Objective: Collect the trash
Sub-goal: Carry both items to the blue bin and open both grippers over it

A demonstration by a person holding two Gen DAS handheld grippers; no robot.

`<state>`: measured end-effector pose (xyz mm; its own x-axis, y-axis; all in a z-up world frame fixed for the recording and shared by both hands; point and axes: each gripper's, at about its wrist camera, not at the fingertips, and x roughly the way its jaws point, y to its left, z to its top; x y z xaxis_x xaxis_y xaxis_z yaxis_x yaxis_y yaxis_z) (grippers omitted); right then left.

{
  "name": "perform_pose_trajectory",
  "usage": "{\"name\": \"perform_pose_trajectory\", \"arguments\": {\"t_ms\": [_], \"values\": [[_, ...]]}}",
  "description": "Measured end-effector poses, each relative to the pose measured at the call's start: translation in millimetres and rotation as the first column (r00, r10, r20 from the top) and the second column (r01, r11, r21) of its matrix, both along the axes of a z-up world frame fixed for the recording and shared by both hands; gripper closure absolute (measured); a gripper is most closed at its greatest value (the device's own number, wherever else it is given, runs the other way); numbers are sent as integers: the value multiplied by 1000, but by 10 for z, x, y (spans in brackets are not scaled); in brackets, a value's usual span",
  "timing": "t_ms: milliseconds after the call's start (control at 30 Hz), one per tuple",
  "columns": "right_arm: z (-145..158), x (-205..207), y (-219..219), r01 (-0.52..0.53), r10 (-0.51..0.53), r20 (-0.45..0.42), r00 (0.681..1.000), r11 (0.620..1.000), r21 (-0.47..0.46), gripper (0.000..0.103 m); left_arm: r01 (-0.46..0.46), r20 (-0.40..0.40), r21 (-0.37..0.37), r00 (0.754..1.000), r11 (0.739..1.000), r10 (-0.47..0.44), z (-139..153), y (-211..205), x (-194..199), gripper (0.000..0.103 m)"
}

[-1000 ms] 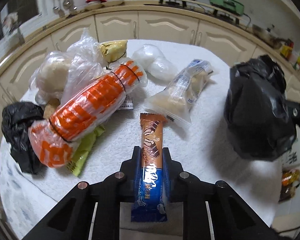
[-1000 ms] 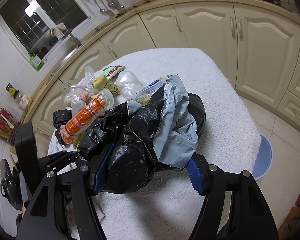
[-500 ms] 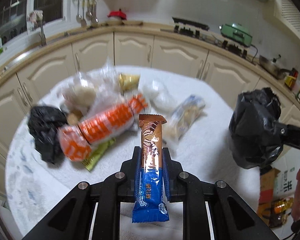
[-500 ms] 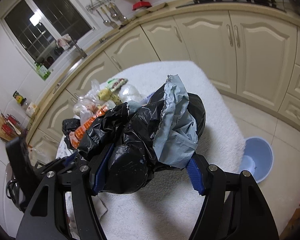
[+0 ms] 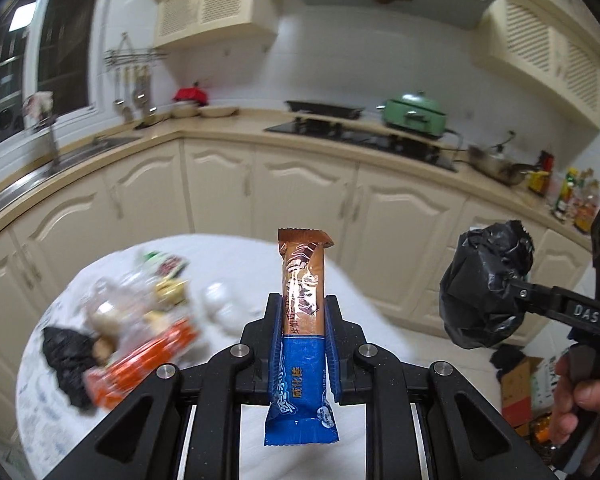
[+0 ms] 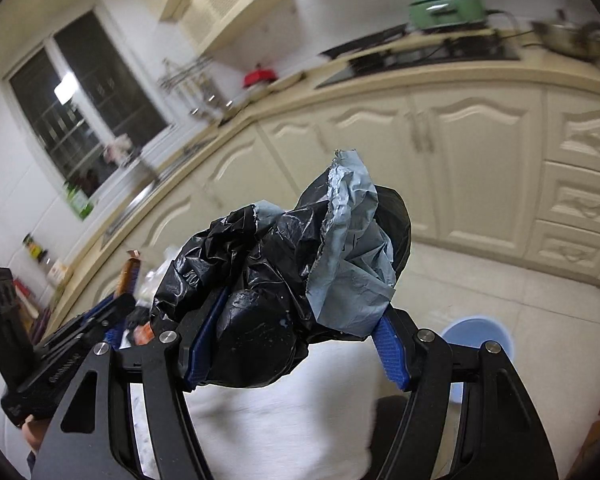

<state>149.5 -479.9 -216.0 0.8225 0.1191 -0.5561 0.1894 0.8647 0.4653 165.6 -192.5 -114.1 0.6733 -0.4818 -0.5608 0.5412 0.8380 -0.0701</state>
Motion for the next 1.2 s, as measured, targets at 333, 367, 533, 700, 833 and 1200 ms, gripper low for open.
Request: {"name": "perform_pose_trajectory", "arguments": {"t_ms": [333, 367, 533, 700, 833, 1200], "values": [[-395, -443, -1094, 260, -259, -104, 960, 966, -6, 34, 224, -110, 10, 969, 975, -222, -384, -1137, 278, 87], [-465, -454, -1165, 272, -270, -120, 955, 962, -3, 34, 246, -133, 13, 961, 969, -242, -471, -1270, 302, 87], [-880, -430, -1474, 315, -302, -202, 932, 949, 34, 34, 327, -232, 55, 923, 943, -307, -901, -1829, 451, 87], [-1322, -337, -1732, 320, -290, -275, 917, 945, 70, 34, 365, -335, 109, 889, 925, -312, -1248, -2364, 702, 87], [-1667, -144, -1884, 320, -272, -335, 902, 943, 94, 35, 384, -410, 163, 864, 909, -292, -1514, -2850, 1038, 87], [-2305, -53, -2196, 398, -299, -426, 854, 903, 163, 3, 369, -437, 277, 871, 887, -225, -1993, -3713, 1554, 20]]}}
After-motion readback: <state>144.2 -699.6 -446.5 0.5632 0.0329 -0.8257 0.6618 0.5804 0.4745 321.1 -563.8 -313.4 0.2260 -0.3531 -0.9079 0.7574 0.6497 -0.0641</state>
